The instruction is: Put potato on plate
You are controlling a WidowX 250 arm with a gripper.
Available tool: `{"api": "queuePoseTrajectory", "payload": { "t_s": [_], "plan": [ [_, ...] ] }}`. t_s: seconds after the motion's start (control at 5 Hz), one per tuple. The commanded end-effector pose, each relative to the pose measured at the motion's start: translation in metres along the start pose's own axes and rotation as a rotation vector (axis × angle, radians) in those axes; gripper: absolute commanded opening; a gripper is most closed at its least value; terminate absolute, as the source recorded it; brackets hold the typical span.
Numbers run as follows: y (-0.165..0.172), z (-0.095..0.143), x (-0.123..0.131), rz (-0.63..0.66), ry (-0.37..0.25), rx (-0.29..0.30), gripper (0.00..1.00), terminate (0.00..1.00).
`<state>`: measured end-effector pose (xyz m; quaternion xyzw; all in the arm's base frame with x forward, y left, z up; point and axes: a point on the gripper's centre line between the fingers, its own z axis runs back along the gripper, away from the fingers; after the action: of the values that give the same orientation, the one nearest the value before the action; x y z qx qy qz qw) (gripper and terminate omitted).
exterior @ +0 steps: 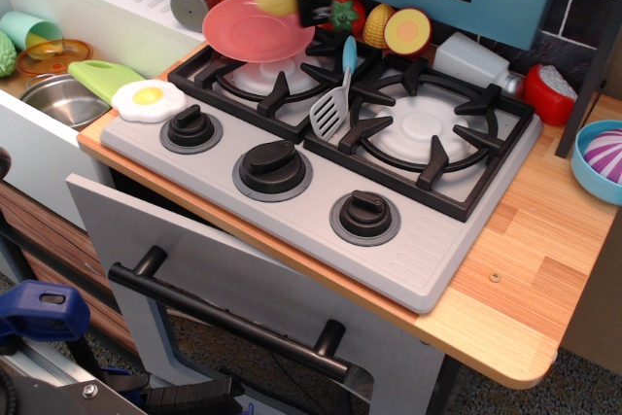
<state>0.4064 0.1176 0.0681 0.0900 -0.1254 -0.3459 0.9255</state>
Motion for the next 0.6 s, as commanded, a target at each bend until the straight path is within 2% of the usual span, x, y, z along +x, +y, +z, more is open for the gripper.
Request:
{"api": "queuePoseTrajectory", "payload": {
  "t_s": [0.0,0.2,0.4],
  "plan": [
    [0.0240,0.0091,-0.0085,-0.005,-0.069,0.042,1.00,0.00],
    [0.0219,0.0089,-0.0080,-0.022,-0.085,0.015,1.00,0.00],
    [0.0219,0.0089,-0.0080,-0.022,-0.085,0.015,1.00,0.00]
  ]
}}
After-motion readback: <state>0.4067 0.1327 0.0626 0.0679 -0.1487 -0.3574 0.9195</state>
